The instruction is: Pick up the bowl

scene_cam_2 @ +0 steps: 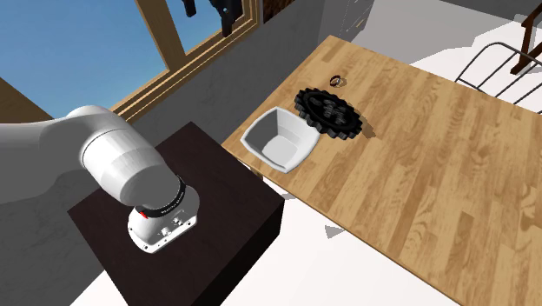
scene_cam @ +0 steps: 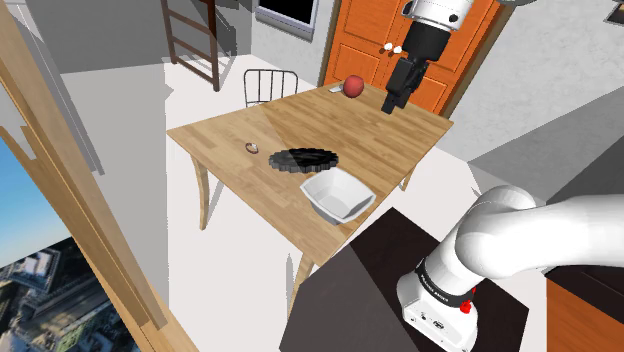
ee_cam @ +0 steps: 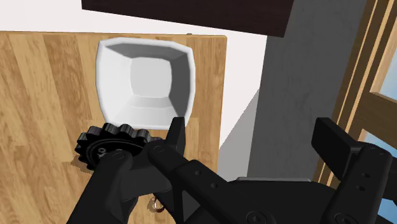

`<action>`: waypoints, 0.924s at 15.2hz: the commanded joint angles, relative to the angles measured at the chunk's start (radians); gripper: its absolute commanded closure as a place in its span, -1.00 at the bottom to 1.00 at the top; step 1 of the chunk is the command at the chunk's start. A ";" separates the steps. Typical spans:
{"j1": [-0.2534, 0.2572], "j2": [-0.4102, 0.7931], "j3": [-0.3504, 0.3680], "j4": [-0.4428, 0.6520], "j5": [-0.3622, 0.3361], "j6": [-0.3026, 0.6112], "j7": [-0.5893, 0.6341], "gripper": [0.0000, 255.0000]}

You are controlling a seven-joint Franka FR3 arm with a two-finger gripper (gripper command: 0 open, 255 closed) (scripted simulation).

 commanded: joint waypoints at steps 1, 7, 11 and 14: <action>0.000 0.000 0.000 0.000 0.000 0.000 0.000 -1.00; -0.035 -0.006 -0.095 -0.170 -0.032 0.191 -0.102 -1.00; -0.057 0.027 -0.165 -0.258 -0.049 0.327 -0.174 -1.00; -0.070 0.073 -0.221 -0.310 -0.055 0.435 -0.232 -1.00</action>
